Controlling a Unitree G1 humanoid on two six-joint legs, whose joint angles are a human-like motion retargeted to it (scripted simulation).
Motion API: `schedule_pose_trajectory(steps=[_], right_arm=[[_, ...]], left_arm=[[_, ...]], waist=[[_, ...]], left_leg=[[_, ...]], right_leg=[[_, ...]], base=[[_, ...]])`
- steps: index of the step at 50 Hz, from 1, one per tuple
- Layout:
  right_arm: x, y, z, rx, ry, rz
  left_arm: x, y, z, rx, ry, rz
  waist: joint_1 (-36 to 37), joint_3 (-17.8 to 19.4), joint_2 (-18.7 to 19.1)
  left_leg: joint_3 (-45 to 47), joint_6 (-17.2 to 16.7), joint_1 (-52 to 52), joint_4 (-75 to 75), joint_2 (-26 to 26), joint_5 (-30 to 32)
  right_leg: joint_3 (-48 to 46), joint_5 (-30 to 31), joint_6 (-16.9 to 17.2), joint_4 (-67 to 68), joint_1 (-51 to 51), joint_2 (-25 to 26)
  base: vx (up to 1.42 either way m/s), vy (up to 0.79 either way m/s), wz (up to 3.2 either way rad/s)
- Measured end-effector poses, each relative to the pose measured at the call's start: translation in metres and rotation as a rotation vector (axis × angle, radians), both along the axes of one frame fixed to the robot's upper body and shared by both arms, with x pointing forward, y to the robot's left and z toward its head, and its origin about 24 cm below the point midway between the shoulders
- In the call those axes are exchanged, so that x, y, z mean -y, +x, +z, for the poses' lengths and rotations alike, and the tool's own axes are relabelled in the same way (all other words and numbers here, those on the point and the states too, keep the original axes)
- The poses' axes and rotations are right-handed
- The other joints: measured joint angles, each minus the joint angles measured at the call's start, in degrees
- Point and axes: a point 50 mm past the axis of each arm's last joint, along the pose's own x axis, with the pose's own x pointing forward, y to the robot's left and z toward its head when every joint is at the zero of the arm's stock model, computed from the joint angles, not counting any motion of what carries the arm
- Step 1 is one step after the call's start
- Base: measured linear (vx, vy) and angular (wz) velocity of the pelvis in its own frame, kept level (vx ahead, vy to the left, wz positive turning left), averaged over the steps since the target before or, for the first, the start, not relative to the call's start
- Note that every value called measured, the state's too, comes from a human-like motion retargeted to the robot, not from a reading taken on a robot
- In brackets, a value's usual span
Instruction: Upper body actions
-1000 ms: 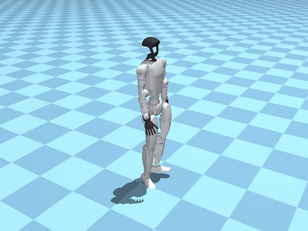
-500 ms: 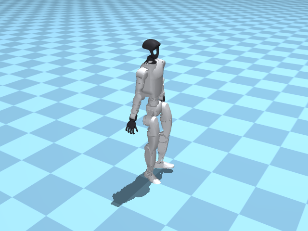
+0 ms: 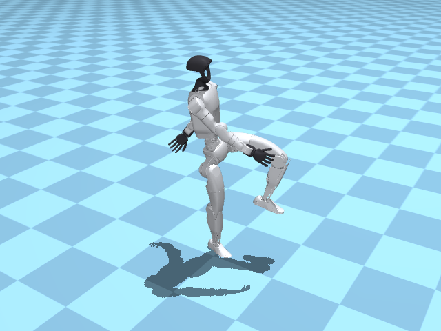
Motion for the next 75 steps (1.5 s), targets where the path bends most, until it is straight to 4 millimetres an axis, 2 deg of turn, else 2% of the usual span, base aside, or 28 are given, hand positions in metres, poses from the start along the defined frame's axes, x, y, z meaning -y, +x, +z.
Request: schedule_pose_trajectory(steps=[4, 8, 10, 13, 16, 19, 21, 23, 25, 27, 28, 30, 32, 35, 37, 40, 46, 48, 50, 53, 55, 57, 60, 64, 67, 70, 73, 75], right_arm=[[-0.002, 0.002, 0.002, 0.017, 0.001, -0.013], [0.001, -0.018, -0.018, -0.057, -0.03, 0.01], [0.008, -0.043, -0.039, -0.147, -0.085, 0.025], [0.019, -0.078, -0.064, -0.249, -0.207, 0.07], [0.039, -0.134, -0.093, -0.441, -0.292, 0.058], [0.052, -0.182, -0.109, -0.592, -0.329, 0.027], [0.059, -0.222, -0.118, -0.702, -0.354, -0.005], [0.064, -0.257, -0.123, -0.79, -0.375, -0.026], [0.069, -0.281, -0.125, -0.845, -0.394, -0.035], [0.076, -0.308, -0.125, -0.91, -0.424, -0.051], [0.08, -0.319, -0.124, -0.934, -0.438, -0.062], [0.086, -0.335, -0.122, -0.972, -0.457, -0.088], [0.091, -0.353, -0.12, -1.02, -0.464, -0.149], [0.095, -0.363, -0.118, -1.051, -0.457, -0.214], [0.096, -0.364, -0.117, -1.051, -0.444, -0.25], [0.095, -0.36, -0.118, -1.042, -0.445, -0.246], [0.088, -0.322, -0.125, -0.933, -0.422, -0.054], [0.087, -0.306, -0.125, -0.858, -0.428, -0.011], [0.088, -0.299, -0.125, -0.817, -0.441, -0.007], [0.09, -0.3, -0.124, -0.797, -0.45, -0.017], [0.092, -0.308, -0.124, -0.819, -0.46, -0.017], [0.097, -0.33, -0.122, -0.899, -0.486, -0.002], [0.104, -0.362, -0.117, -1.038, -0.511, 0.007], [0.111, -0.407, -0.106, -1.247, -0.51, -0.005], [0.115, -0.435, -0.096, -1.366, -0.507, -0.059], [0.115, -0.448, -0.091, -1.409, -0.497, -0.137], [0.115, -0.442, -0.094, -1.379, -0.473, -0.204], [0.115, -0.429, -0.098, -1.327, -0.462, -0.225]], left_arm=[[-0.005, 0.018, -0.012, 0.069, 0.058, 0.046], [-0.009, 0.041, -0.026, 0.161, 0.123, 0.081], [-0.01, 0.051, -0.032, 0.21, 0.151, 0.1], [-0.018, 0.077, -0.043, 0.284, 0.211, 0.156], [-0.029, 0.105, -0.053, 0.369, 0.306, 0.2], [-0.036, 0.124, -0.058, 0.431, 0.359, 0.228], [-0.04, 0.137, -0.061, 0.479, 0.39, 0.241], [-0.043, 0.146, -0.063, 0.518, 0.409, 0.243], [-0.044, 0.152, -0.064, 0.541, 0.418, 0.237], [-0.045, 0.159, -0.065, 0.564, 0.42, 0.219], [-0.044, 0.161, -0.066, 0.569, 0.415, 0.211], [-0.04, 0.163, -0.067, 0.574, 0.407, 0.199], [-0.037, 0.169, -0.069, 0.589, 0.392, 0.172], [-0.036, 0.177, -0.07, 0.61, 0.375, 0.141], [-0.04, 0.186, -0.07, 0.627, 0.355, 0.11], [-0.047, 0.189, -0.069, 0.632, 0.34, 0.063], [-0.058, 0.19, -0.066, 0.586, 0.328, -0.013], [-0.058, 0.204, -0.068, 0.617, 0.334, -0.012], [-0.058, 0.222, -0.069, 0.662, 0.339, -0.006], [-0.056, 0.282, -0.067, 0.795, 0.347, 0.028], [-0.053, 0.317, -0.063, 0.892, 0.356, 0.058], [-0.052, 0.372, -0.05, 1.052, 0.366, 0.116], [-0.041, 0.44, -0.023, 1.253, 0.369, 0.235], [-0.027, 0.517, 0.029, 1.543, 0.345, 0.369], [-0.025, 0.556, 0.07, 1.74, 0.351, 0.394], [-0.022, 0.574, 0.095, 1.854, 0.369, 0.373], [-0.021, 0.58, 0.105, 1.909, 0.382, 0.344], [-0.024, 0.578, 0.103, 1.914, 0.394, 0.315]], waist=[[-0.28, -0.91, -0.05], [-3.26, -3.73, 0.31], [-4.68, -6.04, -0.31], [-8.73, -7.2, 1.08], [-11.81, -7.85, 1.68], [-13.56, -7.82, 1.55], [-14.95, -8.09, 1.99], [-16.98, -8.58, 3.29], [-19.11, -8.88, 4.95], [-22.11, -9.81, 7.33], [-23.78, -10.28, 8.14], [-25.77, -11.22, 8.99], [-28.85, -12.67, 9.4], [-30.15, -12.54, 9.09], [-28.47, -10.48, 7.9], [-26.08, -8.63, 6.23], [-26.6, -7.58, 5.69], [-27.98, -6.18, 6.48], [-28.6, -5.08, 7.19], [-26.74, -2.25, 9.25], [-27.68, -1.36, 10.03], [-29.85, -1.03, 10.82], [-33.98, 0.98, 10.85], [-38.57, 3.54, 11.63], [-40.6, 4.32, 12.19], [-41.46, 3.94, 12.82], [-41.09, 4.29, 13.3], [-40.69, 4.44, 13.22]], left_leg=[[-0.23, -0.6, 2.18, -1.07, 0.25, 0.33], [-1.46, -1.9, 6.45, -3.61, -0.36, 1.67], [-0.03, -2.62, 11.82, -7.34, -0.88, 2.92], [-2.07, -3.41, 17.15, -12.57, -2.22, 4.82], [-2.02, -3.23, 27.33, -24.19, -5.47, 6.28], [-2.43, -3.92, 36.23, -36.86, -10.6, 7.61], [-3.84, -4.83, 44.16, -50.07, -15.13, 8.39], [-7.09, -5.49, 51.77, -63.95, -19.15, 8.79], [-10.42, -6.06, 57.28, -74.07, -21.63, 8.37], [-8.01, -7.21, 63.27, -85.03, -21.01, -0.78], [-3.4, -7.52, 65.26, -88.44, -19.83, -3.15], [-0.55, -6.4, 66.87, -92.87, -20.31, -5.6], [-2.57, -4.87, 66.19, -96.67, -21.22, -4.45], [-3.16, -3.37, 65.04, -96.99, -21.91, -4.89], [-6.18, -1.79, 64.49, -95.52, -23.02, -6.1], [-6.25, -1.51, 64.93, -94.2, -23.58, -7.1], [-4.65, 0.4, 67.3, -94.95, -23.79, -9.01], [-5.66, 0.99, 68.25, -94.52, -23.02, -9.98], [-6.05, 1.3, 68.98, -94.14, -22.24, -10.67], [-3.48, 1.64, 70.39, -93.43, -19.47, -11.95], [-3.82, 2.1, 70.53, -93.1, -18.68, -12.21], [-3.67, 3.08, 70.22, -93.1, -18.33, -12.37], [-4.25, 4.63, 70.55, -92.71, -18.78, -12.38], [-6.11, 5.91, 70.53, -91.72, -17.6, -11.88], [-6.3, 6.35, 70.17, -91.3, -16.45, -11.46], [-6.13, 6.32, 69.43, -90.99, -15.54, -11.27], [-5.71, 6.14, 69.14, -90.15, -14.83, -11.58], [-5.23, 5.94, 69.18, -89.88, -14.88, -11.82]], right_leg=[[-0.88, -0.22, 0.08, -0.1, -0.39, 0.12], [-2.77, -0.25, 0.33, -1.2, -1.09, 1.11], [-3.24, 0.06, 0.77, -2.34, -2.0, 0.73], [-6.16, -0.53, 0.47, -2.49, -1.77, 2.76], [-8.67, -0.86, 0.7, -3.12, -1.43, 3.79], [-9.85, -1.07, 1.2, -3.49, -0.89, 3.71], [-10.41, -1.27, 1.49, -3.77, -0.59, 4.41], [-11.38, -1.64, 1.65, -3.99, -0.17, 6.11], [-12.57, -2.05, 1.74, -4.14, 0.39, 8.01], [-13.49, -2.62, 2.04, -4.18, 0.24, 10.75], [-14.18, -2.82, 2.35, -4.34, 0.26, 11.41], [-14.95, -3.01, 2.8, -4.73, 0.19, 11.99], [-16.98, -3.05, 3.53, -5.12, -0.63, 11.96], [-18.66, -2.78, 4.27, -5.06, -1.19, 11.22], [-17.76, -2.2, 4.5, -4.63, -0.87, 10.47], [-16.64, -1.85, 4.66, -3.67, -0.5, 9.33], [-14.75, -3.06, 6.53, 1.7, -1.33, 8.46], [-13.94, -2.65, 7.27, 6.57, -2.26, 8.54], [-14.36, 0.18, 7.11, 11.45, -3.46, 8.4], [-14.08, 11.61, 5.42, 31.1, -11.95, 5.02], [-12.22, 15.71, 2.18, 41.84, -18.12, 4.27], [-13.23, 11.92, -0.24, 57.29, -27.01, 0.86], [-14.24, 7.63, -3.06, 73.65, -36.9, -4.65], [-11.91, 6.35, -1.64, 83.72, -50.29, -1.46], [-12.75, 5.54, -2.34, 85.79, -58.7, 0.38], [-14.77, 4.14, -3.76, 85.19, -63.09, 0.56], [-15.89, 4.21, -3.64, 82.49, -62.01, 1.07], [-15.86, 4.76, -3.35, 80.4, -59.18, 1.24]], base=[[0.01, -0.04, 0.15], [0.01, -0.02, 0.54], [0.04, 0.02, 0.6], [0.04, -0.05, 0.76], [0.03, -0.04, 0.71], [0.08, -0.01, 0.39], [0.11, 0.01, 0.31], [0.12, 0.05, 0.45], [0.14, 0.1, 0.58], [0.07, 0.1, 0.83], [0.1, 0.13, 0.9], [0.17, 0.15, 0.83], [0.13, 0.12, 1.07], [0.06, 0.1, 0.52], [0.03, 0.03, -0.39], [0.11, 0.11, -0.59], [0.15, 0.16, -0.37], [0.08, 0.2, -0.22], [0.05, 0.24, -0.32], [-0.02, 0.25, -0.67], [0.01, 0.27, 0.01], [-0.02, 0.3, 0.26], [-0.04, 0.33, 0.49], [-0.01, 0.14, 0.68], [0.02, 0.05, 0.32], [0.03, 0.0, 0.13], [0.0, 0.0, 0.0], [-0.03, 0.0, -0.28]])
